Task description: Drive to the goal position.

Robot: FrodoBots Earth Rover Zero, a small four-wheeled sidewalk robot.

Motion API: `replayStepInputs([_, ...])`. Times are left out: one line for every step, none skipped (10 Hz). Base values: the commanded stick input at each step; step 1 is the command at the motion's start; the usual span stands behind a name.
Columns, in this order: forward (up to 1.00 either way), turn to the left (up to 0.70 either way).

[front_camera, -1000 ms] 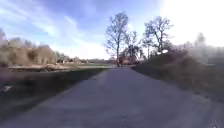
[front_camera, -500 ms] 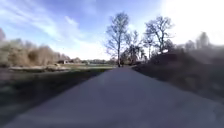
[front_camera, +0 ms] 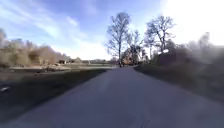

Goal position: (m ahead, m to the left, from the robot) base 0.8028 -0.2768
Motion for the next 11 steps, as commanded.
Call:
replayStepInputs([1.00, 0.00])
replayStepInputs([1.00, 0.00])
replayStepInputs([1.00, 0.00])
replayStepInputs([1.00, 0.00])
replayStepInputs([1.00, 0.00])
replayStepInputs([1.00, 0.00])
replayStepInputs([1.00, 0.00])
replayStepInputs([1.00, 0.00])
replayStepInputs([1.00, 0.00])
replayStepInputs([1.00, 0.00])
replayStepInputs([1.00, 0.00])
